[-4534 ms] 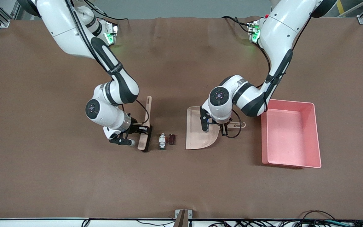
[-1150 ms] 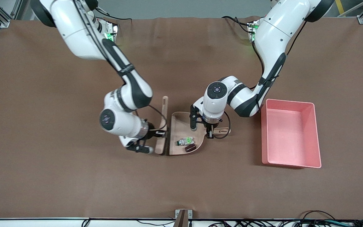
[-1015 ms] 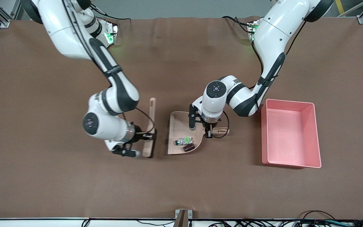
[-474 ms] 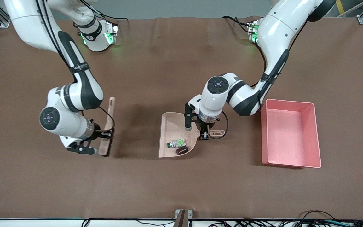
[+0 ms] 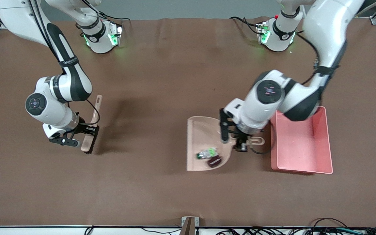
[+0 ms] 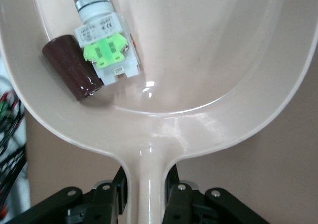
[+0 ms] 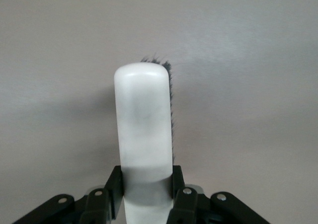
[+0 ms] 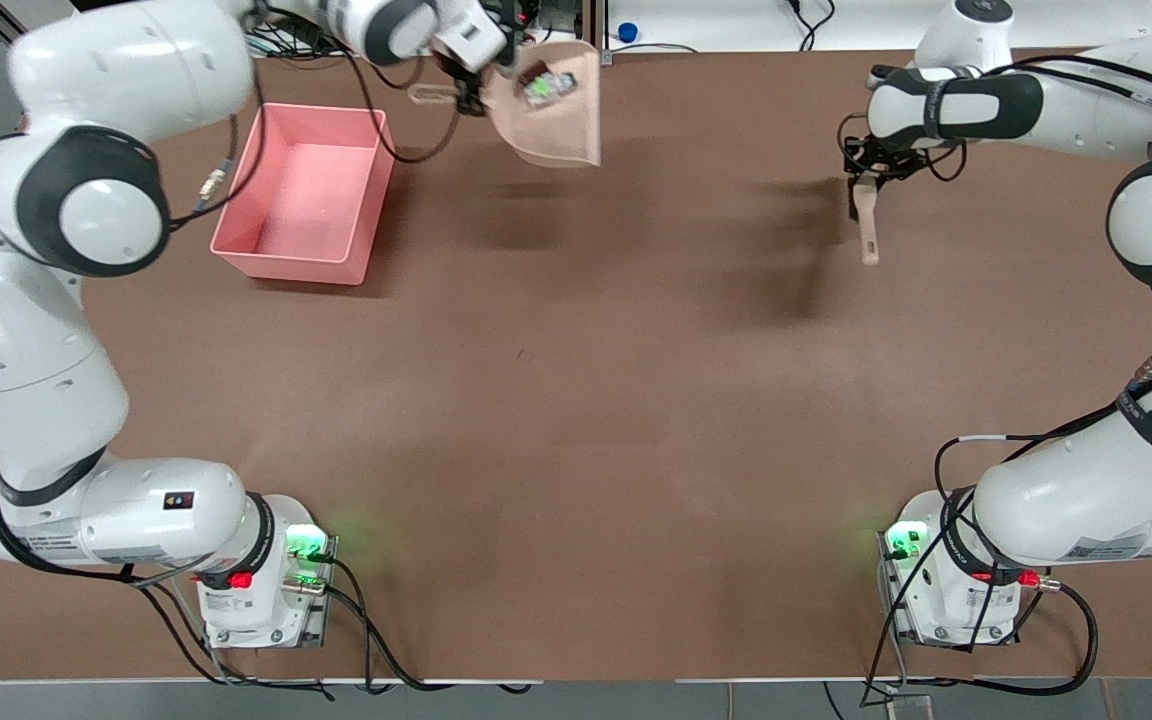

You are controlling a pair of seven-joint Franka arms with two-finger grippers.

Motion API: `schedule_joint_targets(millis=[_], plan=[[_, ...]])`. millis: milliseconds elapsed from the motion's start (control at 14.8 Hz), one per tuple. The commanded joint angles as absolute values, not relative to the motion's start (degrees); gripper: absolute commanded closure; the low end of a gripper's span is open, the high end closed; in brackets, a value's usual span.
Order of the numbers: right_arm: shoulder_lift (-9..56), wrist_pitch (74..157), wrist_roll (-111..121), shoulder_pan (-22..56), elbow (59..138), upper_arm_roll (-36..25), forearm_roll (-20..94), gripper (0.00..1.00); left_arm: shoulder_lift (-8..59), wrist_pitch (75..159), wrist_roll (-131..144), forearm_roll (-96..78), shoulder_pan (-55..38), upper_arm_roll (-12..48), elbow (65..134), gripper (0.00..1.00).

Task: Clean e-waste and dump in bin
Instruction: 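Lift the dustpan with the left gripper while the right gripper withdraws the brush, then tilt the dustpan over the pink bin with the left gripper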

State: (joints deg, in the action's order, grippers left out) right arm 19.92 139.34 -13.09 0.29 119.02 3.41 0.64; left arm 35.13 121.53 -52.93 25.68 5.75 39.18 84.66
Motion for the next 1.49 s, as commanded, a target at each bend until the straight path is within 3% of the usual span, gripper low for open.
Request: schedule_joint_targets(millis=[0, 203, 474, 947, 1421], plan=[[17.66, 143.07, -6.88, -5.61, 123.92, 4.57, -0.70, 0.98, 32.71, 116.83, -58.26, 24.87, 15.35, 43.41, 85.25, 0.83], [18.02, 147.11, -3.52, -8.17, 125.85, 4.66, -0.70, 0.98, 32.34, 113.21, -63.35, 24.96, 25.46, 47.71, 85.25, 0.83], [19.33, 148.54, -1.59, -9.58, 126.65, 4.75, -0.70, 0.99, 31.03, 109.69, -74.59, 29.25, 35.48, 48.08, 86.04, 0.83], [21.09, 148.45, -0.97, -9.84, 126.30, 4.92, -0.53, 0.98, 27.87, 110.21, -79.37, 42.52, 46.05, 48.16, 94.64, 0.83], [22.06, 147.92, 0.17, -10.02, 125.24, 4.83, -0.44, 0.67, 26.54, 110.30, -78.40, 56.76, 46.67, 48.16, 100.63, 0.83]])
